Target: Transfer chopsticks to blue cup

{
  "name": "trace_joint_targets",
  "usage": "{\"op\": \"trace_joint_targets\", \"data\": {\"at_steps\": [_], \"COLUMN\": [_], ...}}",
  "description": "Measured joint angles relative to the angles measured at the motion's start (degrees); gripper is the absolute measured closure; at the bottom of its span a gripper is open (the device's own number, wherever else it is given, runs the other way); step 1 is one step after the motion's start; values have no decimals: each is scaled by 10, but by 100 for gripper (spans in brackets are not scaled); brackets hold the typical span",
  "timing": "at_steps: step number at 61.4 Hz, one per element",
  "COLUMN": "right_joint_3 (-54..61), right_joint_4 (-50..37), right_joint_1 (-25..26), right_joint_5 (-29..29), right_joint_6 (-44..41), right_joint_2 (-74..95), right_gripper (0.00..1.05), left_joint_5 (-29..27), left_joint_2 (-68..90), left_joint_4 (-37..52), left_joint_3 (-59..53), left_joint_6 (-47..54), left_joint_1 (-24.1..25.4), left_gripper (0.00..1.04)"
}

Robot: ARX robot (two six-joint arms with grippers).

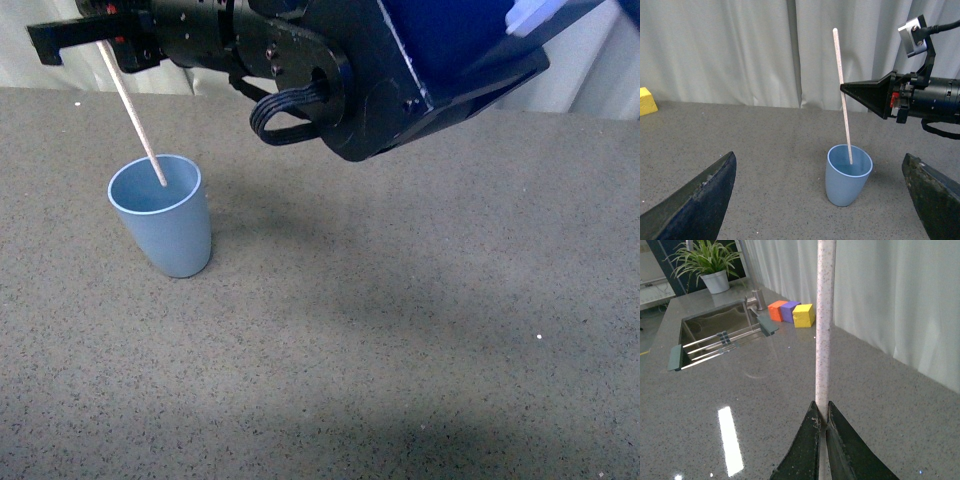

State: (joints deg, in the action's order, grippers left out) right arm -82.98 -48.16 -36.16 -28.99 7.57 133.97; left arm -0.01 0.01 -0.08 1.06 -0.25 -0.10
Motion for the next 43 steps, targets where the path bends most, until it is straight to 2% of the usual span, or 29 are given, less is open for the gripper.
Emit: {"op": "trace_joint_targets", "data": {"at_steps": [26, 34, 43], "right_joint_3": [17, 31, 67], "right_joint_4": [15, 14, -3], "right_joint_1": [-5, -4, -3], "right_joint_5": [9, 22, 28], "right_joint_6": [2, 7, 20], "right_joint_2": [25, 25, 10], "right_gripper": [103, 84, 58], "left_joint_5": [0, 0, 0], "left_joint_2": [0, 0, 0], "left_joint_4": [0, 0, 0], "left_joint_3": [0, 0, 0], "left_joint_6": [0, 0, 0], "left_joint_1": [0, 0, 0], "left_gripper": [7, 7, 7]}}
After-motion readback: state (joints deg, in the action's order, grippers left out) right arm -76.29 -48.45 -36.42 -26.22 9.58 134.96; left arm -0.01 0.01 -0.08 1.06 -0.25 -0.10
